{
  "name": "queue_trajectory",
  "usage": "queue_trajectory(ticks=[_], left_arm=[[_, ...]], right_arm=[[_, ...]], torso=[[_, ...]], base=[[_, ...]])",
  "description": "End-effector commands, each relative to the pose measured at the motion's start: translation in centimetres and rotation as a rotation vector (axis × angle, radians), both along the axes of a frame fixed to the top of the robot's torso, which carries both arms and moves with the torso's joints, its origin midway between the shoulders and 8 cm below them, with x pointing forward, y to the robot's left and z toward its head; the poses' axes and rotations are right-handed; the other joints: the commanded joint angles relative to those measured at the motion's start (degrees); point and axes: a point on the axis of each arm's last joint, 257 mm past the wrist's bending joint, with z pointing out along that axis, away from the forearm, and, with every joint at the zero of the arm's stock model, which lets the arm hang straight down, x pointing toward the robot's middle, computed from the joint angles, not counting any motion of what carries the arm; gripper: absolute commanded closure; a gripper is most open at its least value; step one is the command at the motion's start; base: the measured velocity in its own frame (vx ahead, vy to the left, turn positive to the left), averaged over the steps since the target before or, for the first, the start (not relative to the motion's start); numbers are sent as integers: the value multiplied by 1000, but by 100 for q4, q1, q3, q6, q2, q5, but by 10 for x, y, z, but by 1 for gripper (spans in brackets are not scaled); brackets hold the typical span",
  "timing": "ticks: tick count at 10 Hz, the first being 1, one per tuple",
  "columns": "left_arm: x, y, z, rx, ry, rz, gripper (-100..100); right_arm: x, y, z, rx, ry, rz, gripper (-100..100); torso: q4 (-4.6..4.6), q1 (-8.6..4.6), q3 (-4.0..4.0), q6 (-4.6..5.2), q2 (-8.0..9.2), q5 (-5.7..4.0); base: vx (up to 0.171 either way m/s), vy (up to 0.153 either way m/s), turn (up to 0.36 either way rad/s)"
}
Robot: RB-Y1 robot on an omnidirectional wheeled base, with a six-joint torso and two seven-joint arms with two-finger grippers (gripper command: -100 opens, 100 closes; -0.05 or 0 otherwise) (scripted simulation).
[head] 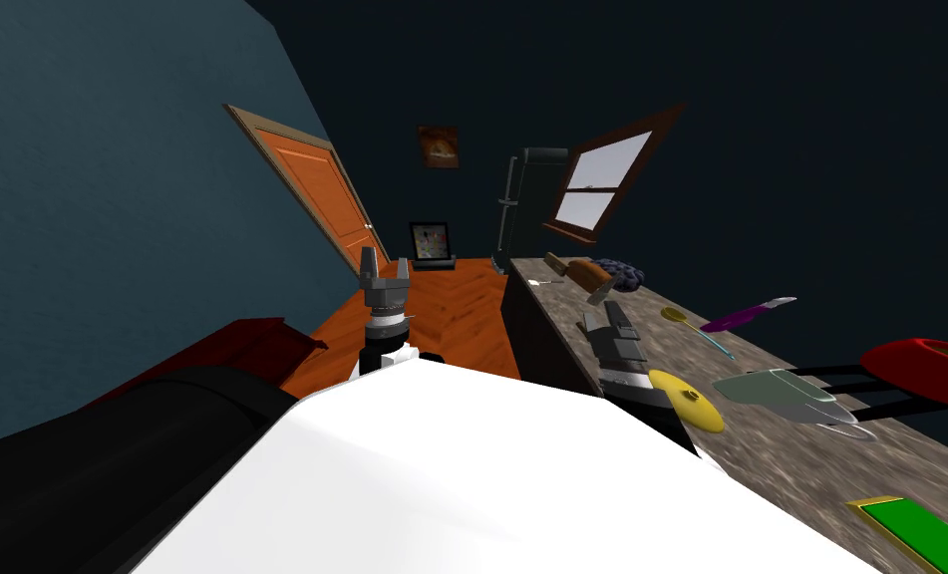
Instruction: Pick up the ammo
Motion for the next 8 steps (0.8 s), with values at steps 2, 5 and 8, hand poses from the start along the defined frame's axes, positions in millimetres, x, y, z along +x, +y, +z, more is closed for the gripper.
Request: queue_trajectory(ticks=[2,5,8], left_arm=[[0,0,0,0,0,0,0],[0,0,0,0,0,0,0],[0,0,0,0,0,0,0]], right_arm=[[0,0,0,0,0,0,-100],[0,0,0,0,0,0,-100],[-2,-13,-44,-75,124,2,-100]], torso=[[-1,-4,-4,-2,-7,-1],[0,-2,-1,-1,-2,0],[0,-4,0,0,0,-1]], base=[[9,-3,23],[-3,3,-15],[-6,4,-24]])
